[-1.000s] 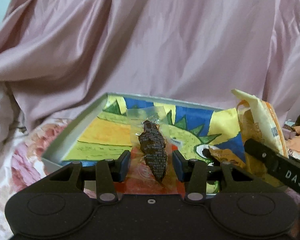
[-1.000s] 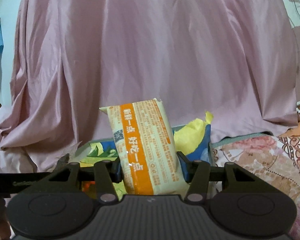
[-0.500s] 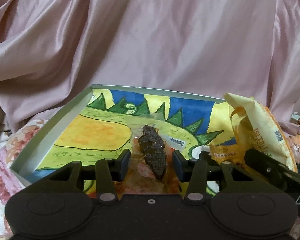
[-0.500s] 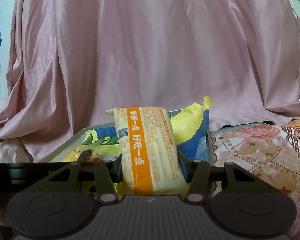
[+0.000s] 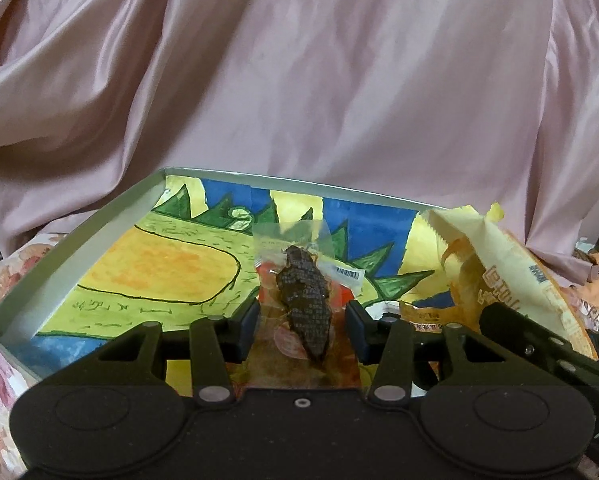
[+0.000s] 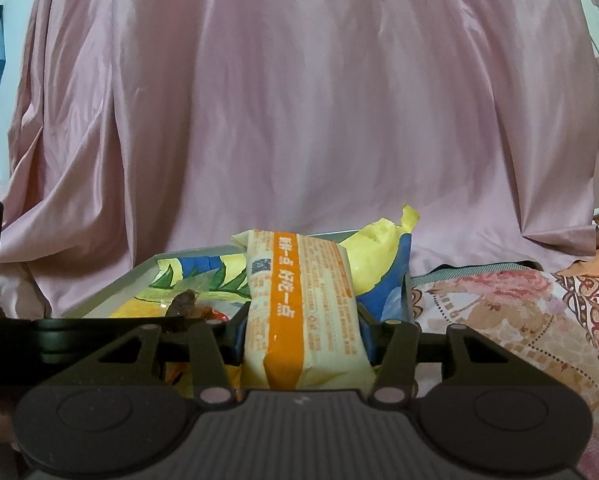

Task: Organize snacks
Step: 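Carry the brown snack and bread bag over the gray tray and lower both, then open both tools to release the snacks into the tray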

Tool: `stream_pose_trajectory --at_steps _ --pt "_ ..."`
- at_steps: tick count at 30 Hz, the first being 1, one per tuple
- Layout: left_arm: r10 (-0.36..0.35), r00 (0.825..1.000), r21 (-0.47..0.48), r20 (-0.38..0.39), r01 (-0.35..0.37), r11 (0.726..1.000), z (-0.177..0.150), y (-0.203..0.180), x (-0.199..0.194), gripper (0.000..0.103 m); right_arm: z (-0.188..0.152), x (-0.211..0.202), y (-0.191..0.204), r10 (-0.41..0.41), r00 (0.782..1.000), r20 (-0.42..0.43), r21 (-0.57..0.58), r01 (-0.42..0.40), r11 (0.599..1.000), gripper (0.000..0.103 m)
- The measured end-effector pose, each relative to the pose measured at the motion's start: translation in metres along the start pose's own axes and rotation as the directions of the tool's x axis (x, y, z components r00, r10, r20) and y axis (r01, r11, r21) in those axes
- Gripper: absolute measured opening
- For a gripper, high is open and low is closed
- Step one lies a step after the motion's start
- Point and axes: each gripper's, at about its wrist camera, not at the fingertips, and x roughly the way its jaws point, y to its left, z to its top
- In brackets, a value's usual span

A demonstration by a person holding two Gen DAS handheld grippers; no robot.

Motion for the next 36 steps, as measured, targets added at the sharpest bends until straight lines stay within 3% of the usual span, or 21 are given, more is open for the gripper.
stream_pose_trajectory --at_steps 5,10,19,25,36 --pt "0.0 1.0 -0.053 0.0 0.0 0.999 0.002 0.006 -0.008 0.053 0.0 -0.002 0.001 -0.011 1.0 0.011 -0.017 0.012 1.0 0.061" --pt "0.01 0.999 -0.075 0.042 -0.006 0.997 0.007 0.008 -0.025 0.075 0.001 -0.005 0.002 -0.017 1.0 0.021 -0.031 0.018 0.999 0.069" --pt "0.034 0.993 -0.093 0.116 -0.023 0.995 0.012 0.015 -0.062 0.102 0.003 -0.02 0.012 -0.004 0.998 0.066 -0.067 0.008 0.998 0.093" --pt "0.051 0.988 -0.115 0.146 -0.034 0.993 0.008 0.029 -0.087 0.102 0.001 -0.037 0.023 0.001 0.994 0.112 -0.094 0.009 0.996 0.103" --pt "0.079 0.984 -0.148 0.158 -0.056 0.987 -0.014 0.059 -0.135 0.102 -0.007 -0.082 0.041 -0.006 0.985 0.17 -0.161 0.034 0.986 0.103"
